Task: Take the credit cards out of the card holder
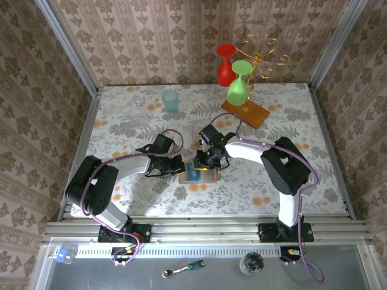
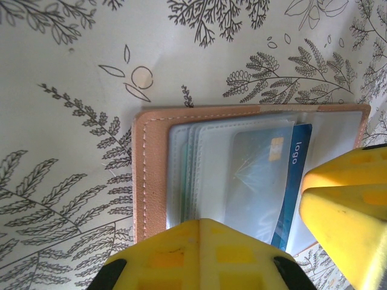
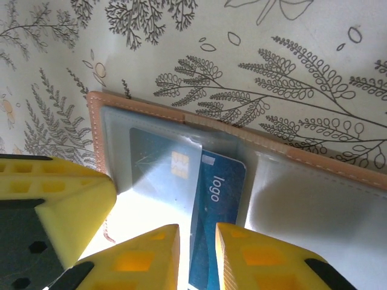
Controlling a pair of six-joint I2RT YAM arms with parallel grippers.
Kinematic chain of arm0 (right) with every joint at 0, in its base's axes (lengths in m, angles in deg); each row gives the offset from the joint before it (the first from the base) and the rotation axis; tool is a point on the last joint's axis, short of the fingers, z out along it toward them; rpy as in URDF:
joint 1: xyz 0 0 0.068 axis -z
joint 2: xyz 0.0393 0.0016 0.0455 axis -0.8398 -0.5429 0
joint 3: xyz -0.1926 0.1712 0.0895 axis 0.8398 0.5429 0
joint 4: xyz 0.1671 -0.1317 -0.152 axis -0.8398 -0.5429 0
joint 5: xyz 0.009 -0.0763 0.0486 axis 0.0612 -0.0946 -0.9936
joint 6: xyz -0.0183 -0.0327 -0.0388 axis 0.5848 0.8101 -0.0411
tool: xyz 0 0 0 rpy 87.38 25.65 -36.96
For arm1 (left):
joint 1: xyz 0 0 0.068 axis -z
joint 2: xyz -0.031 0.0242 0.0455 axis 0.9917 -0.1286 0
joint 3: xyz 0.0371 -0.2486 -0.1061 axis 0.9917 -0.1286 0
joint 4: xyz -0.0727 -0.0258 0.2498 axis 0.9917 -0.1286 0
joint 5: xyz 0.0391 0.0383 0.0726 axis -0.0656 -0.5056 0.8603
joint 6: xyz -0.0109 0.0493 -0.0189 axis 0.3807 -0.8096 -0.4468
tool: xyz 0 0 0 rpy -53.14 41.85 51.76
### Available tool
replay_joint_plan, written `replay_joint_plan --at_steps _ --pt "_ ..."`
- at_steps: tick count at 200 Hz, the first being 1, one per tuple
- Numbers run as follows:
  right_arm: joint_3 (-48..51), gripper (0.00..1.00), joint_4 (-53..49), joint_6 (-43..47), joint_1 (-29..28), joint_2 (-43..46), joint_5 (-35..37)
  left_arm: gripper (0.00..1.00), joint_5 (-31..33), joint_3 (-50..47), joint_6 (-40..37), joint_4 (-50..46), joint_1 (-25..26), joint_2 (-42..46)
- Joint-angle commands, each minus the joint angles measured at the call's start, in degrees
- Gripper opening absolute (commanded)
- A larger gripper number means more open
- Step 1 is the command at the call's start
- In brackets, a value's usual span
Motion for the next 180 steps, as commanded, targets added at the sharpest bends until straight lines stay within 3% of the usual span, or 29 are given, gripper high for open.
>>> replay_joint_plan --at_steps 1,70,180 --pt "-1.0 0.25 -1.5 0.4 0.3 3.0 1.1 0.06 -0.4 0.0 -1.0 -0.3 -0.5 0.3" --pt "1.5 0.25 0.8 -0.7 1.1 4.4 0.1 0.06 -1.5 2.6 -0.6 -1.3 0.2 2.5" --pt "4.0 0.27 3.4 -1.5 2.2 3.3 -2.4 0.00 -0.3 3.3 -1.3 -2.4 2.1 -1.8"
